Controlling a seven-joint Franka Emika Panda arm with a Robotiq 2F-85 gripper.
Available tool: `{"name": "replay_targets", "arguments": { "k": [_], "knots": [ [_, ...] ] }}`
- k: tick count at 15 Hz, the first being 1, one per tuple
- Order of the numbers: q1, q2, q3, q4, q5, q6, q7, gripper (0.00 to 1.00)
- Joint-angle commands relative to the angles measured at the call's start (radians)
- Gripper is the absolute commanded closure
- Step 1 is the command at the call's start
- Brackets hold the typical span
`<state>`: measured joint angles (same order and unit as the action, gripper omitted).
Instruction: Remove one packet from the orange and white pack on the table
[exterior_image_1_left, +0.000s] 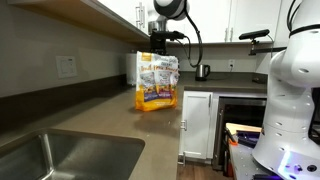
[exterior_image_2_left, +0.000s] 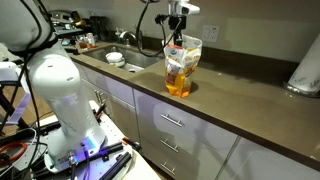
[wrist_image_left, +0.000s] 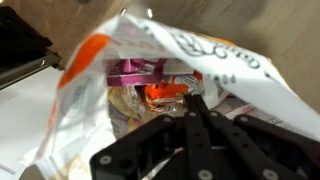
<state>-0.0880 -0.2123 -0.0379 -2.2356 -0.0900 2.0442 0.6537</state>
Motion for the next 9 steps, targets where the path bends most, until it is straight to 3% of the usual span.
{"name": "replay_targets", "arguments": {
  "k": [1, 9],
  "knots": [
    [-0.017, -0.08, 0.024, -0.01, -0.042, -0.064, 0.035, 0.95],
    [-0.048, -0.232, 0.067, -0.011, -0.119, -0.135, 0.091, 0.96]
  ]
}}
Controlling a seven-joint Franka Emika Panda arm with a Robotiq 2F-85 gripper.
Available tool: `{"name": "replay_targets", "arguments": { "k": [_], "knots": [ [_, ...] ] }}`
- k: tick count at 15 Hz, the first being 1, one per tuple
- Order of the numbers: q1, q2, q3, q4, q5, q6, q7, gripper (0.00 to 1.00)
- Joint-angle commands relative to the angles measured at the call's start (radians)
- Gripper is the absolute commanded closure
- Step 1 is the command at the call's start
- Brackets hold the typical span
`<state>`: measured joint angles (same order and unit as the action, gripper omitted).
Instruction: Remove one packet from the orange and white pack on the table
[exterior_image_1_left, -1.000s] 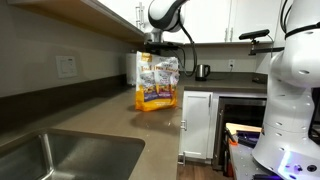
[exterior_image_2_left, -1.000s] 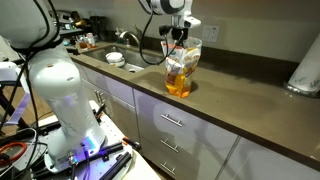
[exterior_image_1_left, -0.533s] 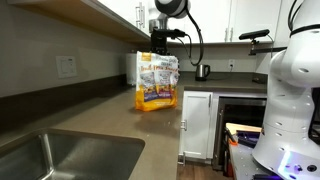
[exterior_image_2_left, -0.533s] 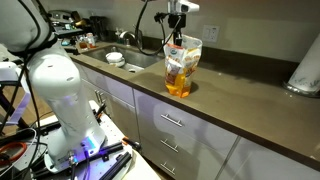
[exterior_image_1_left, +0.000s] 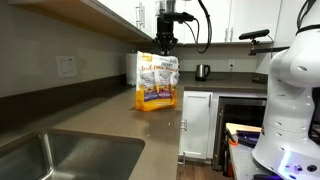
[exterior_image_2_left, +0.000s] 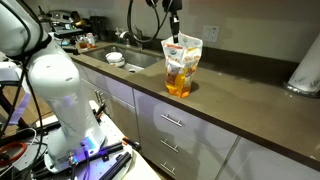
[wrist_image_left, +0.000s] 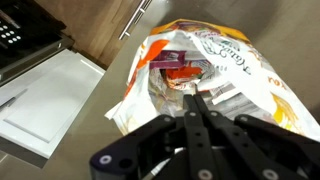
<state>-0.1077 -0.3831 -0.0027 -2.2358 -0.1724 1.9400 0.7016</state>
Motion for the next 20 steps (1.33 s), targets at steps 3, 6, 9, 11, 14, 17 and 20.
{"name": "replay_targets", "arguments": {
  "k": [3, 6, 9, 11, 14, 17, 20],
  "knots": [
    [-0.04, -0.1, 0.047, -0.009, -0.049, -0.04, 0.06, 0.96],
    [-0.048, -0.101, 0.045, -0.019, -0.044, -0.005, 0.059, 0.69],
    [-0.047, -0.057, 0.022, -0.051, -0.014, 0.078, 0.037, 0.51],
    [-0.044, -0.02, 0.006, -0.08, 0.001, 0.161, 0.023, 0.38],
    [-0.039, 0.049, -0.014, -0.116, 0.032, 0.294, 0.008, 0.19],
    [-0.04, 0.139, -0.019, -0.129, 0.034, 0.404, 0.003, 0.02],
    [-0.036, 0.225, -0.028, -0.126, 0.036, 0.458, 0.0, 0.0]
  ]
}}
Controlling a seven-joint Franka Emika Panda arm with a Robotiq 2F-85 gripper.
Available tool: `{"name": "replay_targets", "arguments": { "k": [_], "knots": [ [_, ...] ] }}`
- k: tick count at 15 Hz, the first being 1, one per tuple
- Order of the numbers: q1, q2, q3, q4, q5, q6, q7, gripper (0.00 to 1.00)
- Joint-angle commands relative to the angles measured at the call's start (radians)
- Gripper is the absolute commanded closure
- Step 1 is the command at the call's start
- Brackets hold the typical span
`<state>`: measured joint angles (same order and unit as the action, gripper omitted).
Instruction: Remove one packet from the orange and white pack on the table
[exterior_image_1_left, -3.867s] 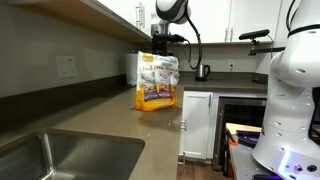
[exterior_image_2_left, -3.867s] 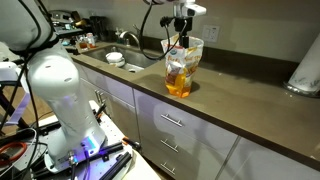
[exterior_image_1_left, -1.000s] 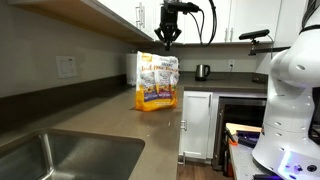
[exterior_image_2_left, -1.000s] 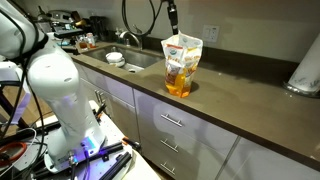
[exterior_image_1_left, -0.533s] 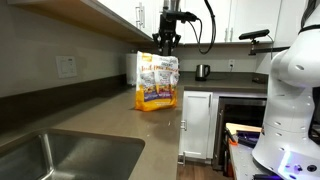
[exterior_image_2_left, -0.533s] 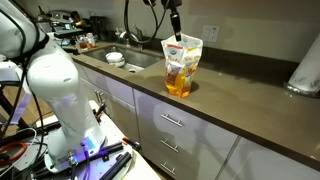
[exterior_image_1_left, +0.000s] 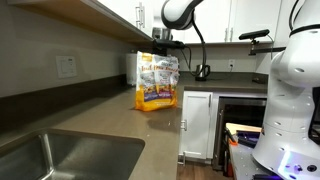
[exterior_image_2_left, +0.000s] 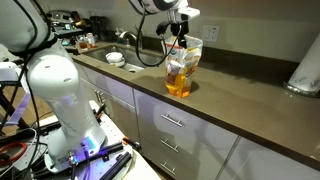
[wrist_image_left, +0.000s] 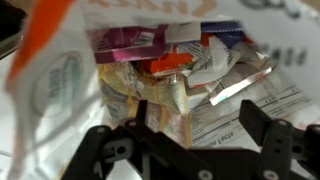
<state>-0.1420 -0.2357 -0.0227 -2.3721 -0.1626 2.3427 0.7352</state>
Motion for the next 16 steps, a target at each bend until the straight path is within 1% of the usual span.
{"name": "replay_targets", "arguments": {
  "k": [1, 3, 5, 6, 7, 9, 10, 12, 14, 16],
  "knots": [
    [0.0, 0.105, -0.009, 0.015, 0.023, 0.066, -0.032, 0.0],
    [0.004, 0.161, -0.012, 0.016, 0.014, 0.09, -0.029, 0.0],
    [0.017, 0.215, -0.016, 0.018, 0.046, 0.109, -0.044, 0.0],
    [0.022, 0.228, -0.018, 0.021, 0.068, 0.11, -0.05, 0.25],
    [0.026, 0.232, -0.02, 0.022, 0.084, 0.108, -0.059, 0.26],
    [0.033, 0.202, -0.02, 0.026, 0.088, 0.072, -0.047, 0.4],
    [0.035, 0.17, -0.018, 0.022, 0.072, 0.054, -0.033, 0.47],
    [0.036, 0.114, -0.014, 0.016, 0.049, 0.024, -0.016, 0.58],
    [0.038, 0.048, -0.003, 0.012, 0.028, -0.031, 0.005, 0.71],
    [0.039, -0.021, 0.012, 0.012, 0.032, -0.106, 0.001, 0.85]
  ]
}}
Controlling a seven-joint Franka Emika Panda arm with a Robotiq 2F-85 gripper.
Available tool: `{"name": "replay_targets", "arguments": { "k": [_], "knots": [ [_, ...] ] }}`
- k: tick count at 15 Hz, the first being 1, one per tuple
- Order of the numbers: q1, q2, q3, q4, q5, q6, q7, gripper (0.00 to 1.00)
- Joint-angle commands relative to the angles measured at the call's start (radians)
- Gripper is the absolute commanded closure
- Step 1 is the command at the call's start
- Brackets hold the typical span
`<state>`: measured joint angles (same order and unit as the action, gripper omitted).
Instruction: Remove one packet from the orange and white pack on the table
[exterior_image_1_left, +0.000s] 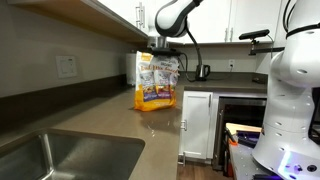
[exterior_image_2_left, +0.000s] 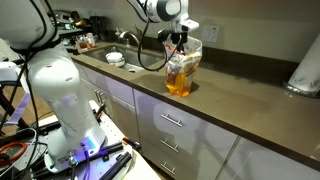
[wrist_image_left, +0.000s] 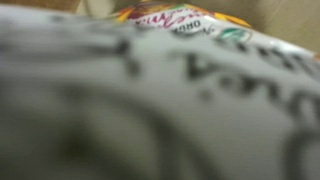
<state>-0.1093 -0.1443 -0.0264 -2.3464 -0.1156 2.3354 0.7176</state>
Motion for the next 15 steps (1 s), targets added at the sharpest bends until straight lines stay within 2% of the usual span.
{"name": "replay_targets", "arguments": {
  "k": [1, 4, 6, 8, 15],
  "knots": [
    [0.007, -0.148, 0.024, -0.011, -0.006, -0.14, 0.014, 0.92],
    [-0.001, -0.228, 0.053, 0.009, -0.01, -0.261, 0.021, 1.0],
    [-0.009, -0.271, 0.071, 0.023, -0.021, -0.328, 0.028, 1.0],
    [-0.017, -0.312, 0.09, 0.035, -0.045, -0.375, 0.044, 0.96],
    [-0.06, -0.402, 0.134, 0.058, -0.173, -0.395, 0.099, 0.96]
  ]
}}
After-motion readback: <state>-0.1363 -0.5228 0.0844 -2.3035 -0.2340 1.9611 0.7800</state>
